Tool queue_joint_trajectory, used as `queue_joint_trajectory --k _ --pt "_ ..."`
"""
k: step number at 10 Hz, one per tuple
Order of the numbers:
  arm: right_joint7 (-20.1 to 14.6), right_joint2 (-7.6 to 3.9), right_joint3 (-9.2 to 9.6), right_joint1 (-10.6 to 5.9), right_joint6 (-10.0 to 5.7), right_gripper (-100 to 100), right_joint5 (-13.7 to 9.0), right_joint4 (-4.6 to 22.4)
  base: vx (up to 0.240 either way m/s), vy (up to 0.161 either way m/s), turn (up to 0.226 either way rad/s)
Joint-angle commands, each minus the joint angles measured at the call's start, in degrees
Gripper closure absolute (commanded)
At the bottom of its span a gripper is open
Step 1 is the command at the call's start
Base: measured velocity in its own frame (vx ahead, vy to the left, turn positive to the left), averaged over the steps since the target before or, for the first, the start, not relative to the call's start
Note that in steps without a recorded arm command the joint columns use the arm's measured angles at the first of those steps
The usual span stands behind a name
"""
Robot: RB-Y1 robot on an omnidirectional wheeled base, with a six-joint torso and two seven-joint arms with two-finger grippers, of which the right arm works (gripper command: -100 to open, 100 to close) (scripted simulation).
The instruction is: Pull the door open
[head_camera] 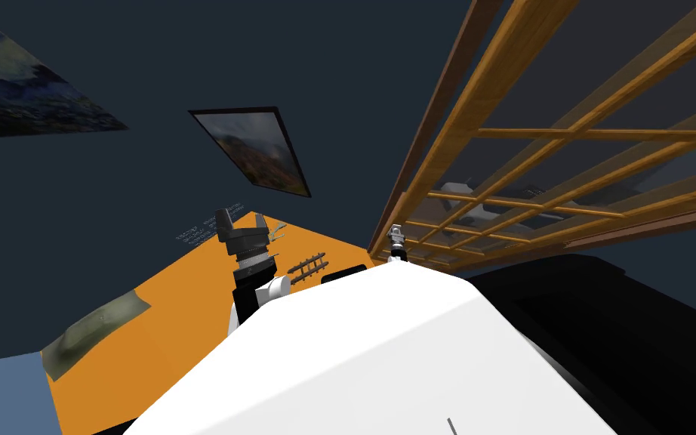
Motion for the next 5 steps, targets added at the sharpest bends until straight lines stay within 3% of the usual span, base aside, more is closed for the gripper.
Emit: queue_joint_trajectory --k 1,4,5 --pt "-1.1 -0.71 0.72 0.30 0.11 100 0.4 -0.3 -0.209 0.043 0.078" --pt "-3.9 -2.02 3.36 0.82 0.86 100 1.7 -1.2 -0.215 0.014 0.097" --pt "-3.2 -1.77 2.76 0.52 0.62 100 1.4 -0.7 -0.101 0.001 0.035"
